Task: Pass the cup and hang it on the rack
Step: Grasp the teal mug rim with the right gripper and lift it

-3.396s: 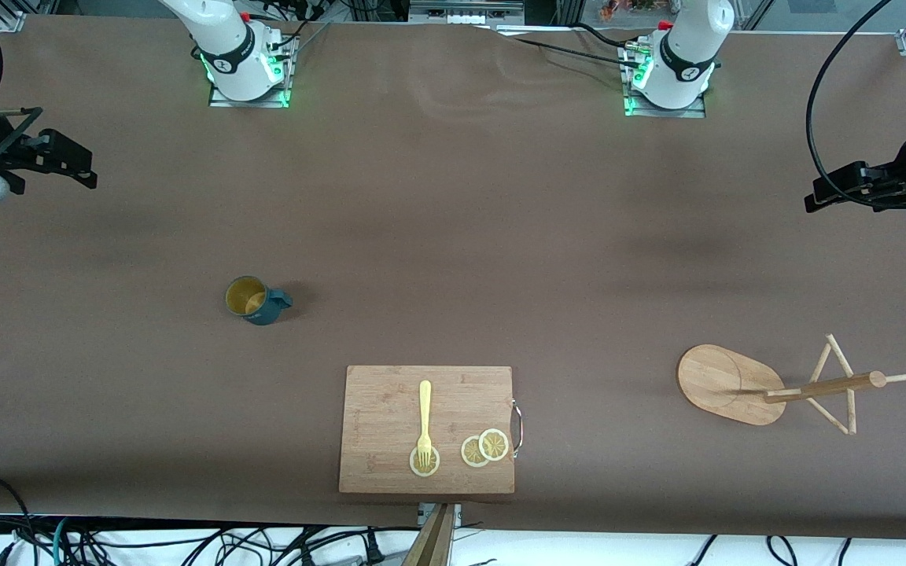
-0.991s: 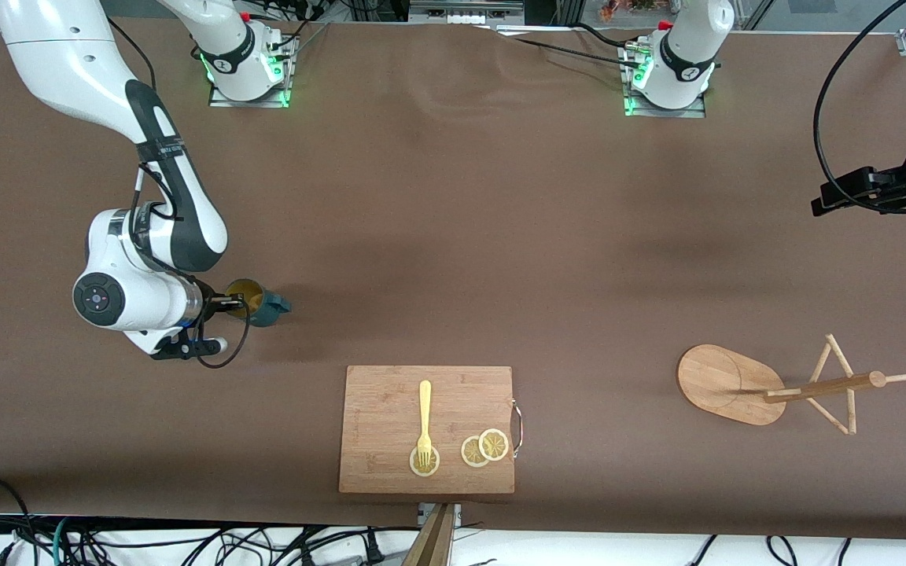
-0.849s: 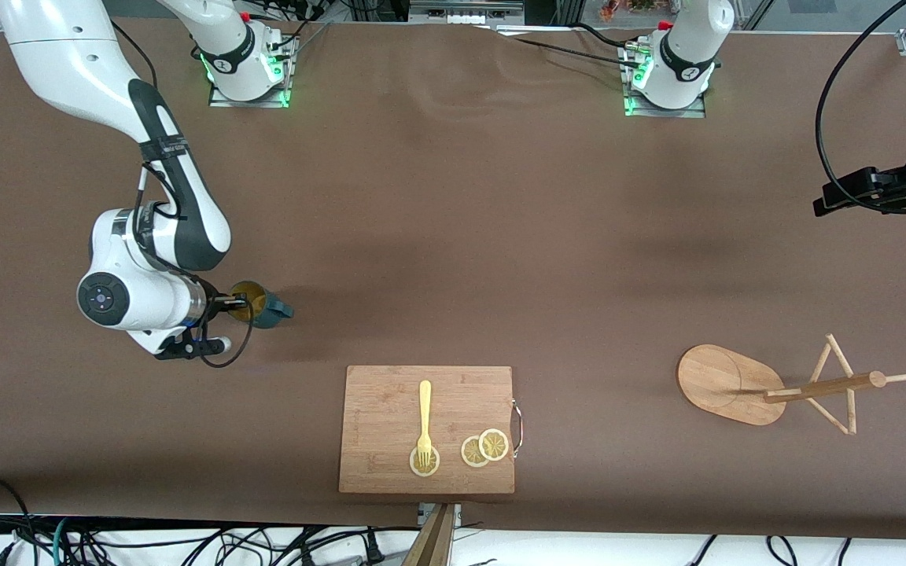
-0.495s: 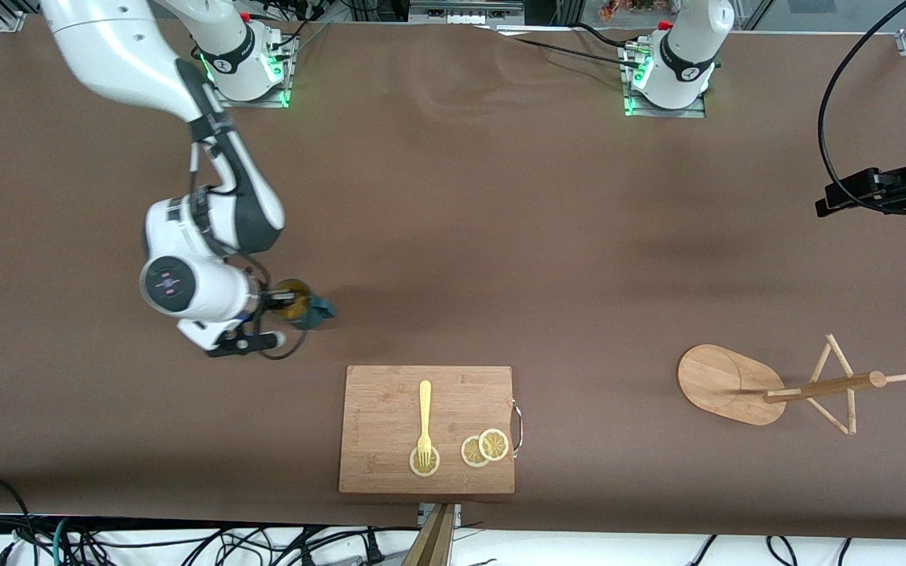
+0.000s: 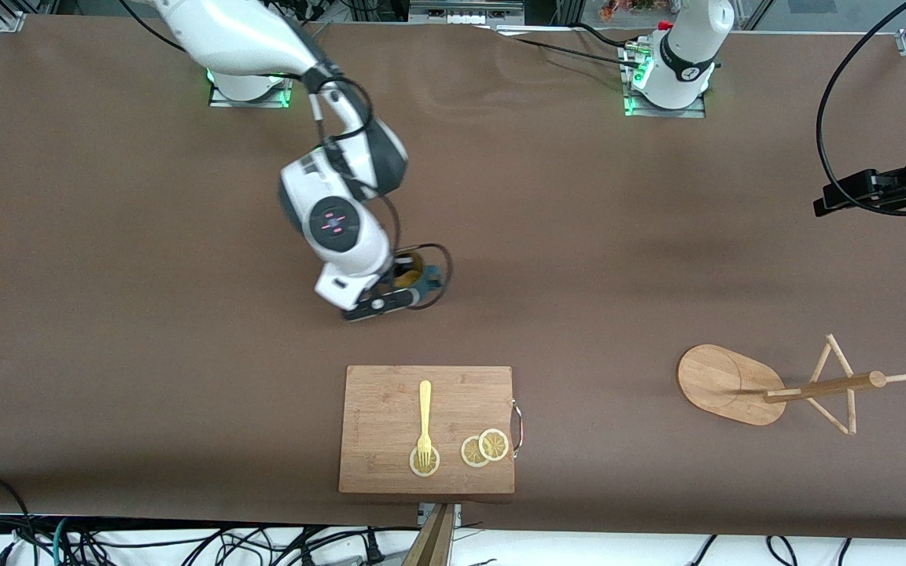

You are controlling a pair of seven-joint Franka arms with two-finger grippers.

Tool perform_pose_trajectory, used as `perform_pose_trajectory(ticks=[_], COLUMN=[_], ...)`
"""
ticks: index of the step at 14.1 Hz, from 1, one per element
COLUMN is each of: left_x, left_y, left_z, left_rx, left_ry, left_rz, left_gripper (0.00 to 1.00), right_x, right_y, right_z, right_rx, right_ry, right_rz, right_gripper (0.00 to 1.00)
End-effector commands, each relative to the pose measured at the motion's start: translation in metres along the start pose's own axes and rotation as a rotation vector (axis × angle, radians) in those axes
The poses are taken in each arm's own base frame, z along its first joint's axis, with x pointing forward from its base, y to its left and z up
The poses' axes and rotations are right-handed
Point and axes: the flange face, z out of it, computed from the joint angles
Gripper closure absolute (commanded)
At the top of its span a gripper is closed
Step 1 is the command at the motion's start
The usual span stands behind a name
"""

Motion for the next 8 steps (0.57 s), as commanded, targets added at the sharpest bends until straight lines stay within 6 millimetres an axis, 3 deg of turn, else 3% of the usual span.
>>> perform_pose_trajectory(ticks=[1, 3, 4, 8], left_x=[0.000, 0.006, 0.008, 0.013], left_y=[0.001, 0.002, 0.000, -0.008], left_z=[0.009, 0.020, 0.024, 0.056], left_rx=[0.022, 0.019, 0.015, -0.005], left_ry=[-0.047, -0.077, -0.086, -0.178], left_rz=[0.091, 0.231, 0.299, 0.524], left_gripper=[0.00, 0.00, 0.00, 0.00], right_x=[0.005, -0.006, -0.009, -0.019], right_y=[-0.077, -0.134, -0.149, -0.166], right_z=[0.017, 0.034, 0.042, 0.051], right_rx=[0.037, 0.060, 0.066, 0.070], right_ry=[0.053, 0.099, 0.112, 0.096], right_rz=[0.012, -0.008, -0.022, -0.018], right_gripper=[1.00, 1.00, 1.00, 1.00])
